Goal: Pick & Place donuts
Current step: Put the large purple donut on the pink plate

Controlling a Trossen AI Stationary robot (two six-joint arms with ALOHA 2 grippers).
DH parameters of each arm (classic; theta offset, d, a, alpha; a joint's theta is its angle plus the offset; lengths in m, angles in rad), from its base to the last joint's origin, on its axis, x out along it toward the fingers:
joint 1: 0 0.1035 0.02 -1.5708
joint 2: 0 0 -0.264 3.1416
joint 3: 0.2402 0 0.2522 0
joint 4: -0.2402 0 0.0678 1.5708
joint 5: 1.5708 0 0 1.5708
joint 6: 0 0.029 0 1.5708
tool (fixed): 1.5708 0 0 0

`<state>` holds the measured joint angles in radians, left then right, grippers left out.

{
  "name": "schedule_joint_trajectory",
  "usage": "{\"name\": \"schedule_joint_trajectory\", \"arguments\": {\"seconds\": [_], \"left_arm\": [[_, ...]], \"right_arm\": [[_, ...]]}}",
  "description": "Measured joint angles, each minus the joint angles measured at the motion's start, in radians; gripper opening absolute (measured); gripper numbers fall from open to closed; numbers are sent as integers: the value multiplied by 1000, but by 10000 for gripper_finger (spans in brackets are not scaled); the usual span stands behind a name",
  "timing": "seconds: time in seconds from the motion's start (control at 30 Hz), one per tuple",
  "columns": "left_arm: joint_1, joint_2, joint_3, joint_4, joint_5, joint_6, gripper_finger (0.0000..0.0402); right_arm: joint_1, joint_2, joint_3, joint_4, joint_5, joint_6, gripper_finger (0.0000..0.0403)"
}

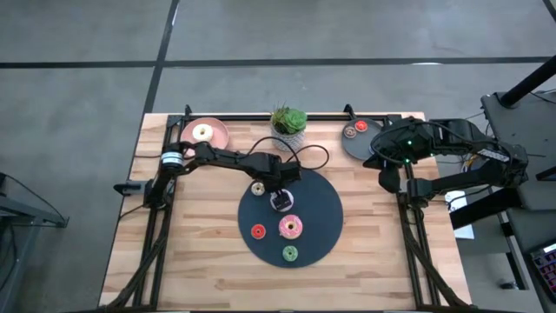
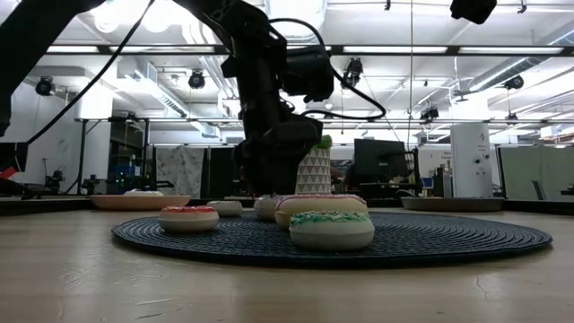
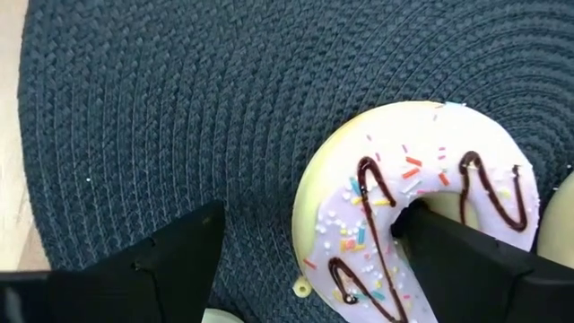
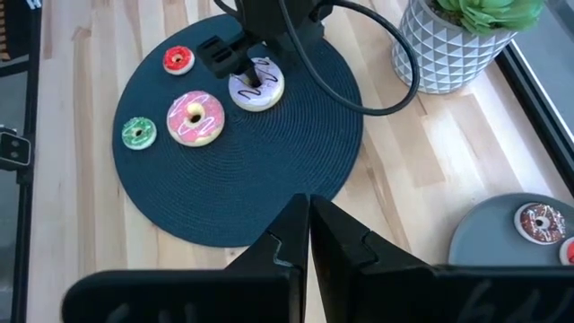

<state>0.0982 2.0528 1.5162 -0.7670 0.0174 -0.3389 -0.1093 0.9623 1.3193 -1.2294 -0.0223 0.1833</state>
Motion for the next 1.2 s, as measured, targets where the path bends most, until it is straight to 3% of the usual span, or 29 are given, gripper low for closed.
{"name": "schedule_joint_trajectory", "arguments": {"seconds": [0.27,0.8,1.2], "left_arm": [[0,2,0,0,0,-2,300],[0,2,0,0,26,-2,214],[0,2,0,5,34,-13,202]], "right_arm": [[0,0,0,0,0,0,9],[0,0,0,1,1,-3,9],[0,0,0,1,2,-3,9]]}}
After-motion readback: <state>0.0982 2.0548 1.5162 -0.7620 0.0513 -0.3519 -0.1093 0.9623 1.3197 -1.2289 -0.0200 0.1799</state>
